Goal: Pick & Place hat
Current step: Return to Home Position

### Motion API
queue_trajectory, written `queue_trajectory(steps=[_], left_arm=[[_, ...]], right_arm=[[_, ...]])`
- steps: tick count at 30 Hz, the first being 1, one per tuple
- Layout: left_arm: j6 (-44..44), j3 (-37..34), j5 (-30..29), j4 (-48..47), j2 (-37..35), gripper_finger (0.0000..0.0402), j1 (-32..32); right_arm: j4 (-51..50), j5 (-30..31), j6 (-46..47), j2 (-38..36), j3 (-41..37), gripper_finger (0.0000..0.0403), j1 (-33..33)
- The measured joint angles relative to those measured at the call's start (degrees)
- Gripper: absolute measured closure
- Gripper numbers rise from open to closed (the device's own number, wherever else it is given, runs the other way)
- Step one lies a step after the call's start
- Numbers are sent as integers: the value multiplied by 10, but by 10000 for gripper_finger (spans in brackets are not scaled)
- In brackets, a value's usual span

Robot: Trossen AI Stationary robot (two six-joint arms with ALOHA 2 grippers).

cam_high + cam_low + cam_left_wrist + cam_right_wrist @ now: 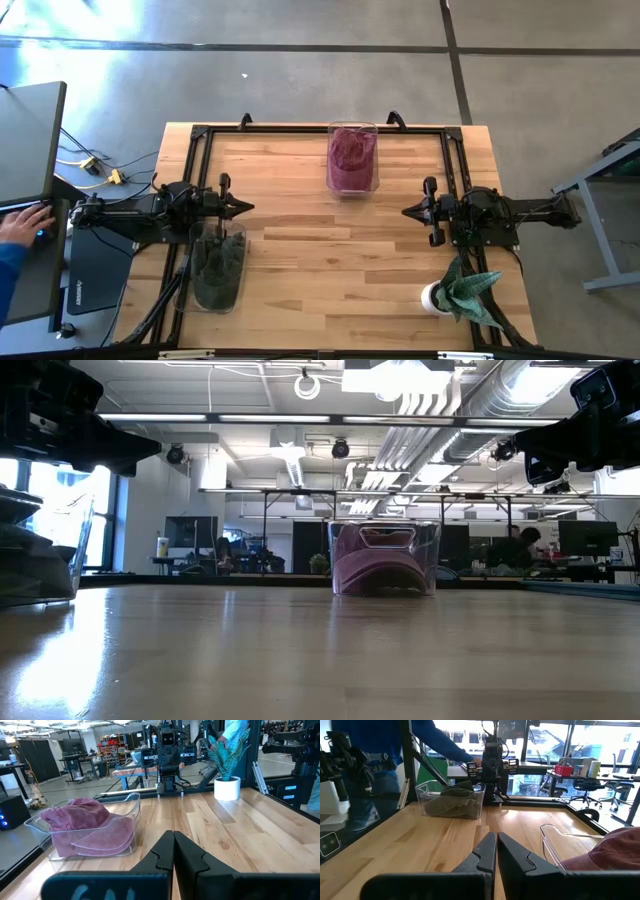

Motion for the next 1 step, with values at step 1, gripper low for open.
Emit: queue_trajectory(steps=[1], left_arm=[[0,0,0,0,0,401,0]], right_arm=[[0,0,0,0,0,391,0]])
